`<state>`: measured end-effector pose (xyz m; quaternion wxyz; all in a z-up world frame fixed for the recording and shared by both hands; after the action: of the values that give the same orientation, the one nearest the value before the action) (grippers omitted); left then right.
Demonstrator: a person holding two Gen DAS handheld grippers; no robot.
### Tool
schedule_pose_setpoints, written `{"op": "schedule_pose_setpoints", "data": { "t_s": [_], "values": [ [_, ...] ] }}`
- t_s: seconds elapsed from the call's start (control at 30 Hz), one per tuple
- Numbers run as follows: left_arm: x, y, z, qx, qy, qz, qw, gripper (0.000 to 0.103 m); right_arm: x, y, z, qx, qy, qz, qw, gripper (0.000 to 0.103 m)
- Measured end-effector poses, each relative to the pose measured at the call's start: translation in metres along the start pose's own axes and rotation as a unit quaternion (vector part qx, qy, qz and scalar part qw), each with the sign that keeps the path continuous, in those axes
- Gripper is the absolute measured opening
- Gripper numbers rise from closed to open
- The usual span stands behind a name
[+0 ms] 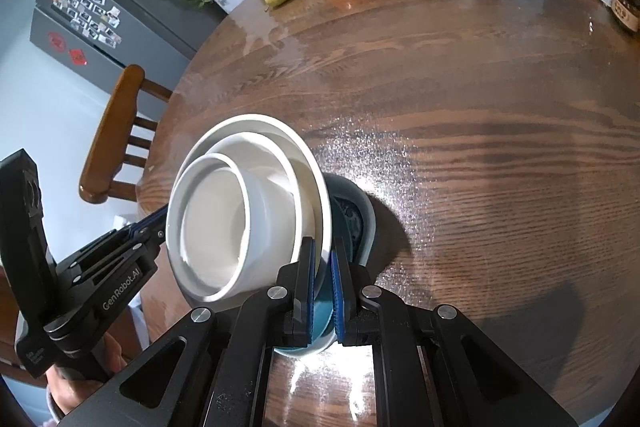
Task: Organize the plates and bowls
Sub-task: 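Lower the white stack onto the teal square bowl on the grey tray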
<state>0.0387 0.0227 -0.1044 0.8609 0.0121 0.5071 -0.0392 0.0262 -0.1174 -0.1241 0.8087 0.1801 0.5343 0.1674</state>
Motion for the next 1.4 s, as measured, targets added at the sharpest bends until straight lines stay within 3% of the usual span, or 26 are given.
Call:
{"op": "schedule_pose_setpoints", "data": {
  "t_s": [0.37,1.4],
  "values": [
    [0.012,0.003,-0.003,-0.003,0.017,0.004,0.9998,0.002,0.011,-0.005,-0.001,0.011,0.015,0.001,1.0,0.011],
    [0.018,0.01,0.012,-0.009,-0.002,0.034,0.9994,0.003,0.022,0.001,0.016,-0.004,0.009,-0.004,1.0,0.011]
  ]
}}
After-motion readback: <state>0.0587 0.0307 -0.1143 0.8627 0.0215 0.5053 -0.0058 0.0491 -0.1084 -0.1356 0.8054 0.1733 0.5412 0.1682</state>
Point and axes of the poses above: each gripper's, at about its wrist camera, not at the fingertips, and x roughly the way its jaws point, y to its left, z to its top, the point moved 9 cm from there along x, roughly the way its jaws point, and after that the axes turned 1 degree about z, right-handed, at the moved point
